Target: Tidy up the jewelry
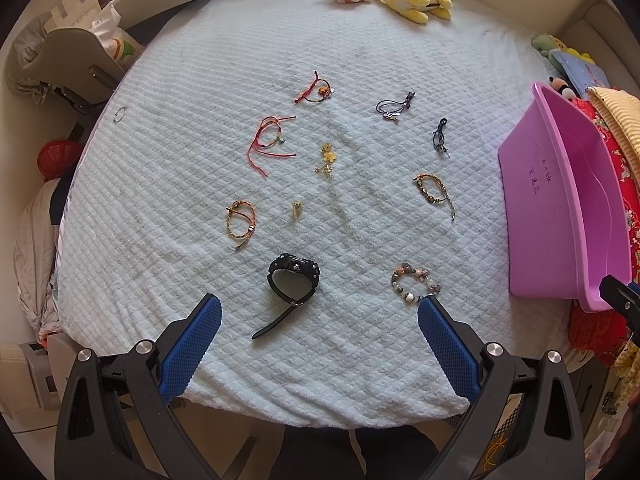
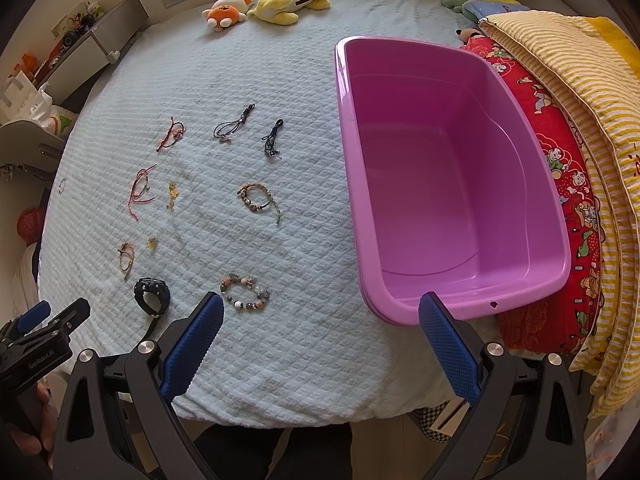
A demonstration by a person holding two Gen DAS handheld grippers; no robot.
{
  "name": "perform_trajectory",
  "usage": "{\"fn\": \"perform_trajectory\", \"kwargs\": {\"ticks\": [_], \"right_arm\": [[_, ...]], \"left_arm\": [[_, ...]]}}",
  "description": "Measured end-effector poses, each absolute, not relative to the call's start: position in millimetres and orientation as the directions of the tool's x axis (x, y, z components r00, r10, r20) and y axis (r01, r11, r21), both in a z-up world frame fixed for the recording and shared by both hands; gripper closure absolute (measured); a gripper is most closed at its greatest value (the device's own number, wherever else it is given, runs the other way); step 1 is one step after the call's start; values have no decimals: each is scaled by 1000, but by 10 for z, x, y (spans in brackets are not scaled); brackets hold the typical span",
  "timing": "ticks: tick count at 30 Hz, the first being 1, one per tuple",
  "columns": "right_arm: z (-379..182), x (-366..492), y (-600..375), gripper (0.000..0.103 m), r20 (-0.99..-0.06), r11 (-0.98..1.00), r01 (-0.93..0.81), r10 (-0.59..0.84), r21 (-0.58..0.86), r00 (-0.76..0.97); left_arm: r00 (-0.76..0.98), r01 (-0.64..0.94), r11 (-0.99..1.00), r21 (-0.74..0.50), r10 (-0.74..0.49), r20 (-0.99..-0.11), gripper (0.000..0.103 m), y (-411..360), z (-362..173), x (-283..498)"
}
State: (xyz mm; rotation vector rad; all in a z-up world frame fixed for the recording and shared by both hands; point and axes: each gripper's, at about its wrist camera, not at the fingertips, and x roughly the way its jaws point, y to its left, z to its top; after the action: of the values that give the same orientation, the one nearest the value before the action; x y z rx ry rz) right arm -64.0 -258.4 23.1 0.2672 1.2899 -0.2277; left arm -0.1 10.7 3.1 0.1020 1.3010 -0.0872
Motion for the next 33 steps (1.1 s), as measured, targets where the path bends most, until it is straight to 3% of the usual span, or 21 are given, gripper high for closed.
{"fn": "perform_trajectory", "kwargs": {"ticks": [33], "right_arm": [[175, -650, -2564, 9, -963, 953, 288, 13, 94, 270]], "left_arm": [[273, 99, 995, 34, 5, -962, 6, 178, 0, -44]]}}
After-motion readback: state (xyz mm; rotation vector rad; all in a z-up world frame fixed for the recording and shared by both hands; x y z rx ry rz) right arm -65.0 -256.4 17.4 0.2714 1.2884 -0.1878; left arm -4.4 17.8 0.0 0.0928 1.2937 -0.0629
